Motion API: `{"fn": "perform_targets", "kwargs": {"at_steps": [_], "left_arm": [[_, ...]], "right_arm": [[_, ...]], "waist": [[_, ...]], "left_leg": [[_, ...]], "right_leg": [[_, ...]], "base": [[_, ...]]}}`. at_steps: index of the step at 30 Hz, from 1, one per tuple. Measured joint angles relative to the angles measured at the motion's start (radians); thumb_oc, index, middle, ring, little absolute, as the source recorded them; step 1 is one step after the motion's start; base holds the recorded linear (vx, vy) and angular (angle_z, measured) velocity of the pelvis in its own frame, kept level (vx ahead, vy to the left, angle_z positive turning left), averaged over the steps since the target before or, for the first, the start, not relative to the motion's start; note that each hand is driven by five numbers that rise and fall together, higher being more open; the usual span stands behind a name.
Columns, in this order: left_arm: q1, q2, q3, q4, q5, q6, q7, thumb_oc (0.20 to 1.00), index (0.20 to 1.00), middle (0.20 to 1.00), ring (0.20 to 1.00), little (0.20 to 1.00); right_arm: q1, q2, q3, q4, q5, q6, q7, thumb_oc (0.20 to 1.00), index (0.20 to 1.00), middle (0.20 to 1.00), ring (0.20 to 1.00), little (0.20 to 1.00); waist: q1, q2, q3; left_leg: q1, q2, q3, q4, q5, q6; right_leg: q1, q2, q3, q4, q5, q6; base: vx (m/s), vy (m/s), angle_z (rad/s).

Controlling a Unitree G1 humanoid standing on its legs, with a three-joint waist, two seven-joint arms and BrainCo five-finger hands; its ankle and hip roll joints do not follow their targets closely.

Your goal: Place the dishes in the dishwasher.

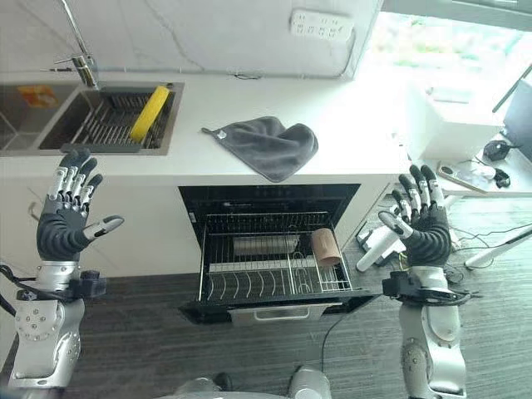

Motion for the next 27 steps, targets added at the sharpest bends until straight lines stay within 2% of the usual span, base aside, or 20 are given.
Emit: {"fn": "perform_targets", "kwargs": {"at_steps": [1, 2, 3, 4, 5, 7, 9, 10, 11, 12, 15, 17, 19, 20, 21, 22, 23, 24, 26, 27], "left_arm": [[-0.016, 0.0, -0.003, 0.0, -0.006, 0.001, -0.002, 1.0, 1.0, 1.0, 1.0, 1.0], [-0.027, 0.001, -0.014, 0.001, -0.013, 0.008, -0.002, 1.0, 1.0, 1.0, 1.0, 1.0], [-0.026, 0.009, -0.025, 0.001, -0.022, 0.014, -0.007, 1.0, 1.0, 1.0, 1.0, 1.0], [-0.023, 0.01, -0.029, 0.001, -0.031, 0.017, -0.016, 1.0, 1.0, 1.0, 1.0, 1.0], [-0.016, -0.003, -0.029, 0.003, -0.033, 0.018, -0.029, 1.0, 1.0, 1.0, 1.0, 1.0], [0.026, -0.007, -0.03, -0.002, -0.069, 0.027, -0.053, 1.0, 1.0, 1.0, 1.0, 1.0], [0.007, -0.009, -0.064, 0.0, -0.071, 0.035, -0.061, 1.0, 1.0, 1.0, 1.0, 1.0], [-0.002, -0.009, -0.072, -0.003, -0.071, 0.039, -0.068, 1.0, 1.0, 1.0, 1.0, 1.0], [-0.005, -0.012, -0.073, -0.004, -0.072, 0.048, -0.071, 1.0, 1.0, 1.0, 1.0, 1.0], [-0.005, -0.014, -0.073, -0.005, -0.077, 0.061, -0.074, 1.0, 1.0, 1.0, 1.0, 1.0], [-0.019, -0.034, -0.075, -0.001, -0.078, 0.065, -0.073, 1.0, 1.0, 1.0, 1.0, 1.0], [-0.026, -0.037, -0.082, -0.006, -0.079, 0.073, -0.073, 1.0, 1.0, 1.0, 1.0, 1.0], [-0.056, -0.037, -0.102, -0.004, -0.08, 0.075, -0.072, 1.0, 1.0, 1.0, 1.0, 1.0], [-0.069, -0.037, -0.108, -0.004, -0.08, 0.072, -0.072, 1.0, 1.0, 1.0, 1.0, 1.0], [-0.07, -0.035, -0.105, 0.0, -0.082, 0.065, -0.066, 1.0, 1.0, 1.0, 1.0, 1.0], [-0.07, -0.032, -0.105, 0.005, -0.082, 0.061, -0.05, 1.0, 1.0, 1.0, 1.0, 1.0], [-0.069, -0.024, -0.105, 0.009, -0.082, 0.06, -0.034, 1.0, 1.0, 1.0, 1.0, 1.0], [-0.066, -0.016, -0.106, 0.012, -0.082, 0.06, -0.028, 1.0, 1.0, 1.0, 1.0, 1.0], [-0.067, -0.005, -0.104, 0.005, -0.103, 0.06, -0.026, 1.0, 1.0, 1.0, 1.0, 1.0], [-0.071, -0.005, -0.104, 0.006, -0.108, 0.061, -0.028, 1.0, 1.0, 1.0, 1.0, 1.0]], "right_arm": [[-0.006, -0.012, -0.007, -0.003, 0.002, -0.002, 0.002, 1.0, 1.0, 1.0, 1.0, 1.0], [-0.008, -0.019, -0.013, -0.003, 0.01, -0.002, 0.004, 1.0, 1.0, 1.0, 1.0, 1.0], [-0.009, -0.023, -0.015, -0.001, 0.024, -0.005, 0.005, 1.0, 1.0, 1.0, 1.0, 1.0], [-0.006, -0.022, -0.016, 0.006, 0.035, -0.015, 0.004, 1.0, 1.0, 1.0, 1.0, 1.0], [0.005, -0.023, -0.022, 0.012, 0.038, -0.014, 0.005, 1.0, 1.0, 1.0, 1.0, 1.0], [0.011, -0.036, -0.029, 0.012, 0.042, -0.014, 0.001, 1.0, 1.0, 1.0, 1.0, 1.0], [-0.002, -0.041, -0.029, 0.029, 0.038, -0.015, -0.011, 1.0, 1.0, 1.0, 1.0, 1.0], [-0.003, -0.04, -0.03, 0.036, 0.037, -0.014, -0.019, 1.0, 1.0, 1.0, 1.0, 1.0], [-0.002, -0.041, -0.03, 0.037, 0.036, -0.012, -0.027, 1.0, 1.0, 1.0, 1.0, 1.0], [-0.002, -0.047, -0.031, 0.035, 0.037, -0.012, -0.032, 1.0, 1.0, 1.0, 1.0, 1.0], [0.001, -0.083, -0.041, 0.05, 0.038, -0.01, -0.026, 1.0, 1.0, 1.0, 1.0, 1.0], [-0.003, -0.088, -0.061, 0.048, 0.04, -0.009, -0.025, 1.0, 1.0, 1.0, 1.0, 1.0], [-0.003, -0.09, -0.088, 0.048, 0.047, -0.009, -0.025, 1.0, 1.0, 1.0, 1.0, 1.0], [-0.011, -0.1, -0.087, 0.047, 0.059, -0.009, -0.025, 1.0, 1.0, 1.0, 1.0, 1.0], [-0.023, -0.107, -0.082, 0.047, 0.059, -0.007, -0.023, 1.0, 1.0, 1.0, 1.0, 1.0], [-0.038, -0.107, -0.075, 0.047, 0.058, -0.006, -0.021, 1.0, 1.0, 1.0, 1.0, 1.0], [-0.057, -0.098, -0.069, 0.045, 0.058, -0.002, -0.018, 1.0, 1.0, 1.0, 1.0, 1.0], [-0.058, -0.084, -0.07, 0.042, 0.058, 0.006, -0.018, 1.0, 1.0, 1.0, 1.0, 1.0], [-0.035, -0.044, -0.07, 0.005, 0.058, 0.012, -0.022, 1.0, 1.0, 1.0, 1.0, 1.0], [-0.034, -0.028, -0.07, -0.013, 0.056, 0.012, -0.023, 1.0, 1.0, 1.0, 1.0, 1.0]], "waist": [[-0.009, -0.002, -0.001], [-0.01, -0.012, -0.007], [-0.008, -0.014, -0.008], [-0.008, -0.016, -0.008], [-0.015, 0.002, -0.009], [-0.017, 0.022, -0.012], [-0.027, 0.022, -0.011], [-0.031, 0.006, -0.004], [-0.03, 0.0, -0.001], [-0.034, -0.01, -0.002], [-0.048, 0.002, -0.003], [-0.055, 0.013, 0.007], [-0.063, 0.032, 0.009], [-0.062, 0.034, 0.009], [-0.061, 0.023, 0.011], [-0.06, 0.007, 0.013], [-0.051, -0.017, 0.012], [-0.045, -0.034, 0.009], [-0.033, -0.046, 0.013], [-0.034, -0.044, 0.017]], "left_leg": [[0.004, -0.013, -0.011, -0.044, 0.034, -0.001], [0.009, -0.028, -0.012, -0.072, 0.056, -0.003], [0.014, -0.046, -0.01, -0.079, 0.061, -0.002], [0.023, -0.068, -0.013, -0.077, 0.06, -0.003], [0.031, -0.073, -0.029, -0.08, 0.058, -0.011], [0.023, -0.071, -0.038, -0.077, 0.057, -0.013], [-0.002, -0.064, -0.039, -0.055, 0.055, -0.015], [-0.019, -0.062, -0.032, -0.002, 0.036, -0.04], [-0.045, -0.043, -0.032, 0.087, 0.007, -0.053], [-0.047, 0.041, -0.04, 0.197, -0.042, -0.091], [0.024, 0.134, -0.095, 0.108, -0.051, -0.135], [0.075, 0.179, -0.089, -0.048, -0.04, -0.152], [0.067, 0.199, -0.05, -0.086, 0.007, -0.213], [0.063, 0.17, -0.019, -0.08, 0.05, -0.202], [0.062, 0.131, -0.004, -0.074, 0.057, -0.185], [0.062, 0.092, 0.014, -0.074, 0.045, -0.16], [0.07, 0.049, 0.039, -0.086, 0.036, -0.131], [0.087, 0.013, 0.047, -0.104, 0.033, -0.115], [0.088, -0.022, 0.039, -0.099, 0.011, -0.08], [0.089, -0.036, 0.032, -0.095, 0.005, -0.065]], "right_leg": [[0.001, 0.055, 0.02, -0.013, -0.031, -0.018], [0.002, 0.085, 0.039, -0.044, -0.046, -0.031], [0.021, 0.086, 0.043, -0.104, -0.04, -0.043], [0.057, 0.064, 0.03, -0.185, -0.017, -0.072], [0.083, 0.065, 0.018, -0.216, 0.004, -0.112], [0.089, 0.067, 0.007, -0.217, 0.006, -0.123], [0.085, 0.063, -0.019, -0.229, 0.013, -0.14], [0.083, 0.047, -0.036, -0.245, 0.02, -0.184], [0.082, 0.043, -0.041, -0.25, 0.028, -0.199], [0.084, 0.033, -0.04, -0.257, 0.037, -0.201], [0.08, 0.027, -0.005, -0.286, 0.068, -0.161], [0.061, 0.004, 0.031, -0.294, 0.091, -0.136], [0.064, -0.028, 0.043, -0.33, 0.116, -0.098], [0.065, -0.063, 0.049, -0.354, 0.128, -0.078], [0.07, -0.099, 0.061, -0.392, 0.14, -0.061], [0.097, -0.134, 0.06, -0.438, 0.144, -0.061], [0.102, -0.181, 0.036, -0.449, 0.181, -0.083], [0.105, -0.217, 0.02, -0.437, 0.226, -0.073], [0.094, -0.253, -0.01, -0.392, 0.302, 0.018], [0.085, -0.262, -0.007, -0.364, 0.317, 0.028]], "base": [[-0.04, -0.07, 0.46], [0.0, -0.108, 0.29], [-0.02, -0.107, 0.2], [-0.05, -0.114, 0.23], [-0.07, -0.101, 0.3], [-0.1, -0.081, 0.25], [-0.08, 0.02, 0.36], [-0.05, 0.101, 0.32], [-0.02, 0.142, 0.16], [0.01, 0.306, 0.07], [0.05, 0.375, -0.11], [0.07, 0.434, -0.22], [0.05, 0.457, -0.06], [0.12, 0.628, -0.21], [0.17, 0.673, -0.23], [0.2, 0.638, -0.3], [0.16, 0.521, -0.2], [0.16, 0.509, -0.15], [0.2, 0.575, 0.16], [0.2, 0.473, 0.35]]}}
